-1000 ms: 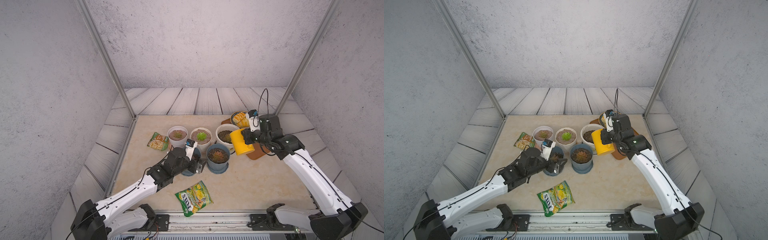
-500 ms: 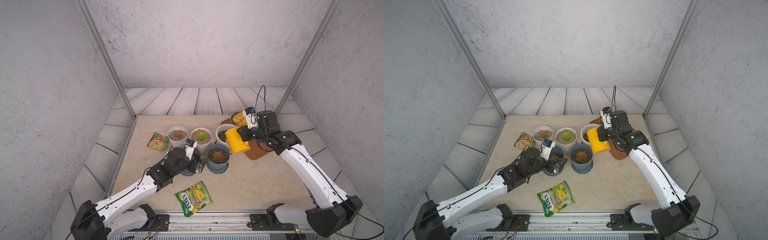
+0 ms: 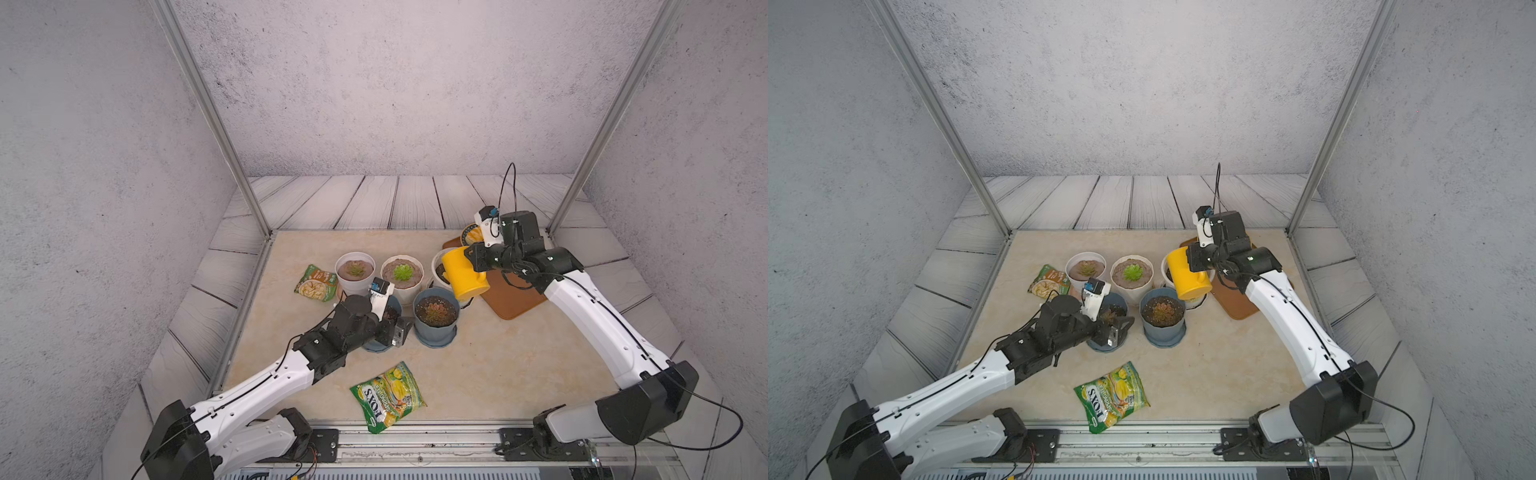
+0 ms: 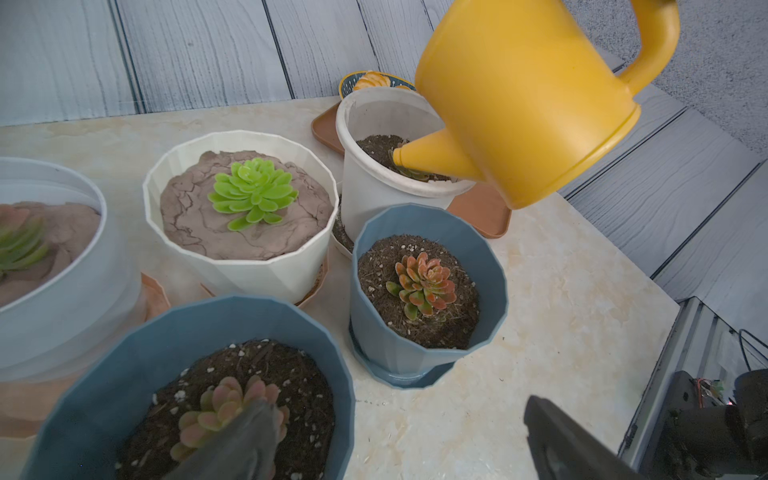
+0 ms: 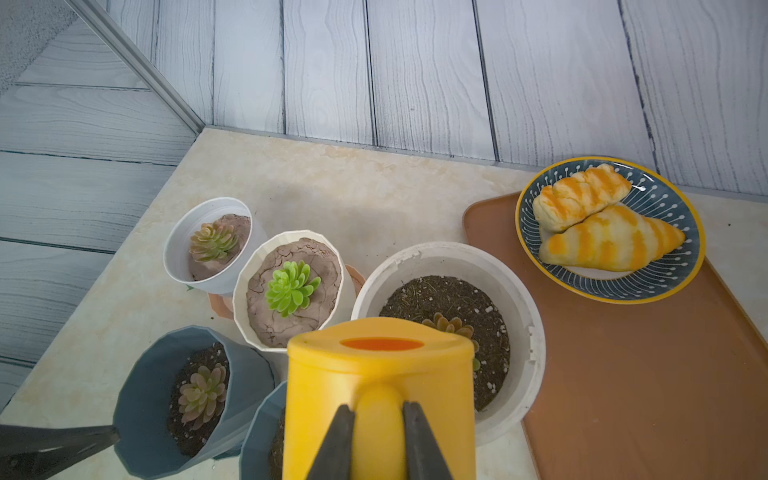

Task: Water the succulent around the soil edge
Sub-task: Water the soil of the potted plant with water.

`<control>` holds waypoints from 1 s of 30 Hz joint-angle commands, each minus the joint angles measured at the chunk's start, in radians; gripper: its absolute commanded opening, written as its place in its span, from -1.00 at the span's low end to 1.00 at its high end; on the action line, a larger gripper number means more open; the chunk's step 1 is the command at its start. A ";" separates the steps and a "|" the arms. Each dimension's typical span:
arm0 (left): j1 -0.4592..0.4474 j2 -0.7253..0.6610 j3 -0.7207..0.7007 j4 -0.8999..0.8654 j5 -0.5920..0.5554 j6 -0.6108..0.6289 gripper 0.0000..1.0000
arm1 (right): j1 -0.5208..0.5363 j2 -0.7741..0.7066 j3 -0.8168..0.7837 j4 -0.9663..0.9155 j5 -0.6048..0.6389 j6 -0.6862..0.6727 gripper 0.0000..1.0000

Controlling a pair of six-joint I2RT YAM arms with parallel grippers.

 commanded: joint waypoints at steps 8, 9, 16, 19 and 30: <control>0.004 -0.001 0.006 0.002 -0.011 -0.001 0.97 | -0.003 0.109 0.105 0.099 0.061 0.007 -1.00; 0.004 0.000 0.005 0.002 -0.012 0.000 0.97 | -0.003 0.117 0.113 0.103 0.073 0.007 -1.00; 0.004 0.004 0.007 0.000 -0.014 0.000 0.97 | -0.005 0.113 0.091 0.183 0.143 0.001 -1.00; 0.004 0.003 0.010 -0.004 -0.009 0.000 0.97 | -0.005 0.082 0.049 0.243 0.172 -0.003 -1.00; 0.004 -0.006 0.010 -0.006 -0.005 -0.006 0.97 | -0.005 -0.091 -0.147 0.349 0.238 -0.015 -1.00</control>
